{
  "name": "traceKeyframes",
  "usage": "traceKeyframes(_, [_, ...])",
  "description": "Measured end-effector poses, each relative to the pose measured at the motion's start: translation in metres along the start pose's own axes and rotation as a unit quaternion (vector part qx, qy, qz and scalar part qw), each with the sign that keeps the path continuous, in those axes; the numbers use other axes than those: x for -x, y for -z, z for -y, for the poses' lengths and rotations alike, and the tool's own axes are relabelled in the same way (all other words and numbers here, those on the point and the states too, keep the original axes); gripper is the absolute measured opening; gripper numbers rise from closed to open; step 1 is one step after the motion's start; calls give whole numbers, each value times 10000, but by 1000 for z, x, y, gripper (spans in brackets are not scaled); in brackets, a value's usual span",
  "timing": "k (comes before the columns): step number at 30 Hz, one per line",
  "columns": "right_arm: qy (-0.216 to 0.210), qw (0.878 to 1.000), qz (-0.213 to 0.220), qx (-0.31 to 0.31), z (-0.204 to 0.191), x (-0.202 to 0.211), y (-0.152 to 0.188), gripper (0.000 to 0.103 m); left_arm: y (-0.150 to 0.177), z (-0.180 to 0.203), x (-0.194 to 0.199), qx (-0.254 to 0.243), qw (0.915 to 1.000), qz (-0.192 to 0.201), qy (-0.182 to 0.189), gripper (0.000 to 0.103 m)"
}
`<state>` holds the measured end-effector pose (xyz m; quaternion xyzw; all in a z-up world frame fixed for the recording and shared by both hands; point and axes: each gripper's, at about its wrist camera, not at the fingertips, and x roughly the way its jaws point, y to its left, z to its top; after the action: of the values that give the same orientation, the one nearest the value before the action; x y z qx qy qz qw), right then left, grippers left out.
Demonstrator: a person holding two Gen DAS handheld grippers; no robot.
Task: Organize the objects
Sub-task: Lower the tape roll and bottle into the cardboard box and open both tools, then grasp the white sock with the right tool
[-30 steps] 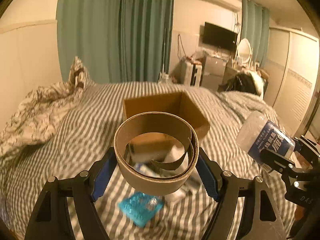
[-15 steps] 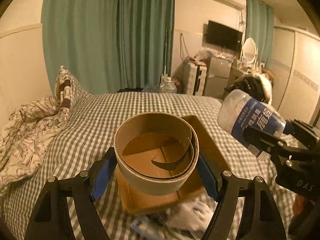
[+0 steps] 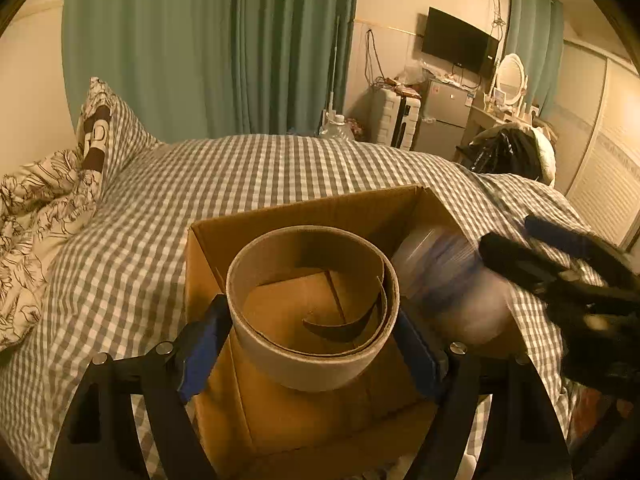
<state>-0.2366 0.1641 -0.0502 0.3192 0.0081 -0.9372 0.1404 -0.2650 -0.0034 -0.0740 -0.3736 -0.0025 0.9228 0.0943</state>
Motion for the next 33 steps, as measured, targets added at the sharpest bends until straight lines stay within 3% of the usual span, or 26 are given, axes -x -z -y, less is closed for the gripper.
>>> traceKeyframes(1, [35, 9999, 107, -7, 1, 4, 0, 85, -1, 1, 4, 18, 10000, -2, -3, 90])
traceKeyframes(3, [92, 9994, 327, -24, -1, 18, -5, 87, -2, 2, 14, 74, 9999, 81, -57, 98])
traceKeyframes(12, [-17, 9971, 756, 130, -13, 113, -25, 87, -6, 6, 107, -19, 9974, 615, -367, 103])
traceKeyframes(19, [-24, 9948, 965, 331, -24, 190, -20, 88, 14, 4, 175, 107, 9952, 838, -493, 103])
traceKeyframes(26, [78, 9942, 791, 718, -38, 224, 22, 88, 57, 2, 198, 217, 9932, 828, -786, 103])
traceKeyframes(33, [131, 9946, 389, 952, -46, 202, 84, 88, 118, 6, 172, 218, 9909, 562, -1201, 103])
